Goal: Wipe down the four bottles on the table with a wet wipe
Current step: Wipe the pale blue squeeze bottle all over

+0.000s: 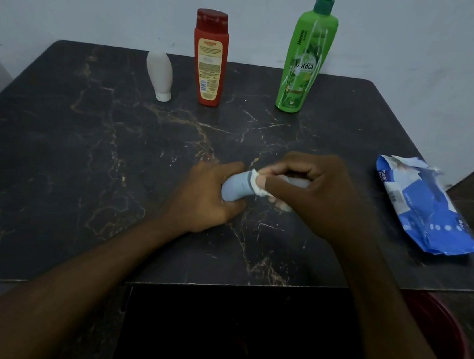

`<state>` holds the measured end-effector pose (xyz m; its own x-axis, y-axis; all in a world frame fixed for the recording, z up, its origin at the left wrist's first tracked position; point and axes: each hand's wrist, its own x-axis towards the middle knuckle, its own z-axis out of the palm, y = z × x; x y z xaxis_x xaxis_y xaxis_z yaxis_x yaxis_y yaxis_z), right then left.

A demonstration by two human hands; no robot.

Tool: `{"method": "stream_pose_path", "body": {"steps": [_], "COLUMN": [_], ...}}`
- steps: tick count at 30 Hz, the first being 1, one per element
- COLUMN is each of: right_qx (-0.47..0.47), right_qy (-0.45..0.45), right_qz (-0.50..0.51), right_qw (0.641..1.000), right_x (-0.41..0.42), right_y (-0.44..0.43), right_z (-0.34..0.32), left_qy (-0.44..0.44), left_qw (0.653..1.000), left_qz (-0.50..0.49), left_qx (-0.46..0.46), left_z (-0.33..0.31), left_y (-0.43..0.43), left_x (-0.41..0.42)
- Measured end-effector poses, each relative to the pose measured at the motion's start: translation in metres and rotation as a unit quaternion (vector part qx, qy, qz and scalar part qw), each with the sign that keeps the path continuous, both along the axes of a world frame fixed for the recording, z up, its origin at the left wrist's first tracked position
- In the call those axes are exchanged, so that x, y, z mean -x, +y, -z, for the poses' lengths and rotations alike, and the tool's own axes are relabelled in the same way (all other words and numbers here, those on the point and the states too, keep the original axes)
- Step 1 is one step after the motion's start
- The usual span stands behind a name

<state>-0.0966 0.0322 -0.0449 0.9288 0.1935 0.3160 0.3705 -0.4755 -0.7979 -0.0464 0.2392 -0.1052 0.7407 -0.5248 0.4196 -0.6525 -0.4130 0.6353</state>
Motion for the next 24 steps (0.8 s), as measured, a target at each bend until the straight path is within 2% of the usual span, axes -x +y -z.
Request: {"method": "stream_pose_path", "body": {"steps": [3, 6, 9, 13, 15, 18, 21, 24], "right_qx": [0.038, 0.072, -0.018, -0.137, -0.118, -0.048, -0.067, -0.106], "right_qy": [-0.044, -0.017, 0.049, 0.071, 0.075, 0.027, -0.007, -0.046], "right_qz": [0.036, 0.037, 0.016, 0.005, 0.020, 0.056, 0.082, 0.100], "right_qw": [0.998, 0.997, 0.998, 0.988, 0.990, 0.997, 0.994, 0.988], "right_x": [-0.001, 0.007, 0.014, 0.017, 0.018, 0.016, 0.009, 0.000], "right_y": [0.006, 0.002, -0.005, 0.003, 0.013, 0.023, 0.018, 0.007], "right_z": [0.007, 0.011, 0.011, 0.018, 0.025, 0.035, 0.044, 0.050], "left_qy": [-0.002, -0.007, -0.008, -0.048, -0.049, -0.046, 0.044, 0.153], "left_qw": [1.000, 1.000, 1.000, 0.996, 0.994, 0.986, 0.985, 0.985], "left_qz": [0.005, 0.003, -0.011, -0.037, -0.038, -0.056, -0.046, -0.042], "left_qx": [-0.001, -0.002, -0.017, -0.069, -0.086, -0.152, -0.161, -0.068], "left_z": [0.000, 0.000, 0.001, 0.003, 0.002, -0.003, -0.017, -0.033], "left_y": [0.000, 0.000, -0.001, -0.003, -0.003, -0.004, 0.000, 0.011], "left_x": [0.001, 0.000, 0.000, 0.003, 0.005, 0.005, 0.003, -0.005]}}
